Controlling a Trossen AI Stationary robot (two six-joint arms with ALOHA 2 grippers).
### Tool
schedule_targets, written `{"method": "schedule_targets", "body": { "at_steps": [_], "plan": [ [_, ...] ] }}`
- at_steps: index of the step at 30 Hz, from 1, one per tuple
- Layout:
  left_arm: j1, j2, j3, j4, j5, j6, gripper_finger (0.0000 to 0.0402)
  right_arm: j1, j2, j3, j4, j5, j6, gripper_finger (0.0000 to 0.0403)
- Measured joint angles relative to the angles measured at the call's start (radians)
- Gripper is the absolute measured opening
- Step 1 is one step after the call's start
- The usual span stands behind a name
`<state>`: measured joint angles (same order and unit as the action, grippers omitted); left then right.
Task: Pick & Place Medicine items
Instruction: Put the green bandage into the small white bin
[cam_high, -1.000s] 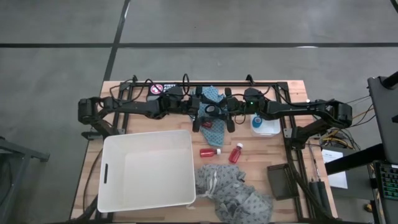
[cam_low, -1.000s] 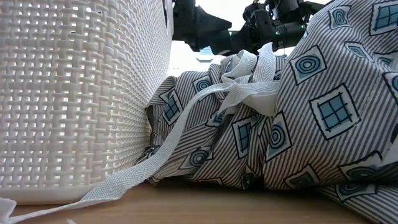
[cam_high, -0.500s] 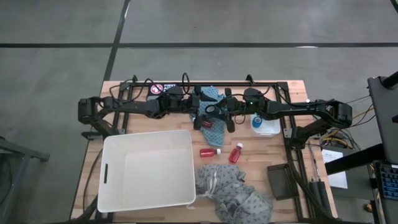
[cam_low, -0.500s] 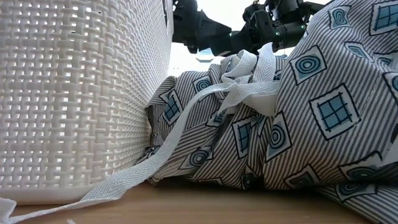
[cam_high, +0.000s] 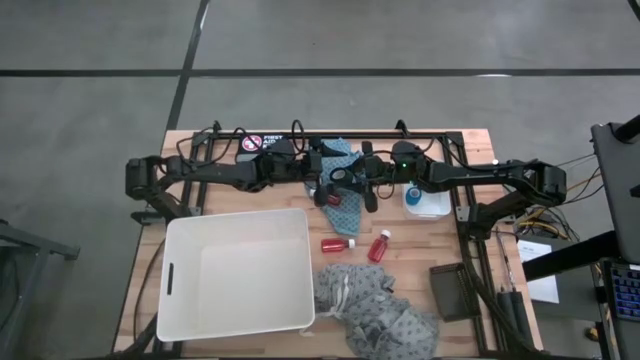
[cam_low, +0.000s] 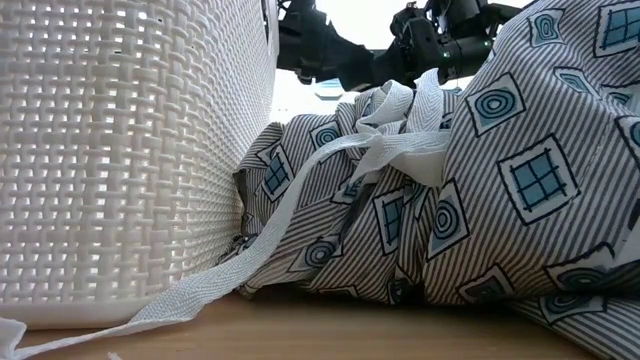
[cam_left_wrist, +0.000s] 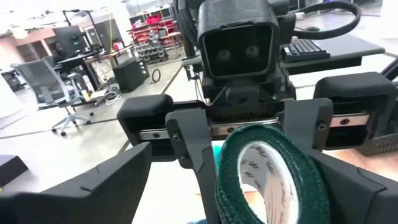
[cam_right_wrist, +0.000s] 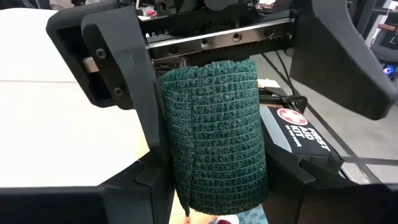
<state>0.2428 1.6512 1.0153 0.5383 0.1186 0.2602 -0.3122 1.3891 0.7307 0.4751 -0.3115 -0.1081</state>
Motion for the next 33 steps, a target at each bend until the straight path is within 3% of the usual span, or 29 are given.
{"method": "schedule_targets", "body": {
  "at_steps": [9, 13, 18, 24, 29, 33],
  "plan": [
    [-0.026, -0.022, 0.0, 0.012, 0.012, -0.006, 0.0399, 0.0, -0.017, 0.0, -0.011, -0.003, 0.035, 0.0176],
    [-0.038, -0.05, 0.0, 0.007, 0.012, -0.006, 0.0398, 0.0, -0.061, 0.0, -0.095, 0.0, 0.039, 0.0176],
    [-0.042, -0.1, 0.0, -0.024, 0.015, -0.007, 0.0398, 0.0, -0.152, 0.0, -0.28, 0.125, 0.061, 0.0176],
    [-0.042, -0.141, 0.0, -0.08, 0.015, -0.006, 0.0398, 0.0, -0.302, 0.019, -0.649, 0.36, 0.21, 0.0176],
    [-0.042, -0.152, 0.0, -0.09, 0.015, -0.002, 0.0398, 0.0, -0.398, 0.087, -1.088, 0.45, 0.417, 0.0176],
    [-0.041, -0.157, 0.0, -0.088, 0.015, -0.001, 0.0397, 0.0, -0.43, 0.129, -1.328, 0.523, 0.543, 0.0176]
  ]
}}
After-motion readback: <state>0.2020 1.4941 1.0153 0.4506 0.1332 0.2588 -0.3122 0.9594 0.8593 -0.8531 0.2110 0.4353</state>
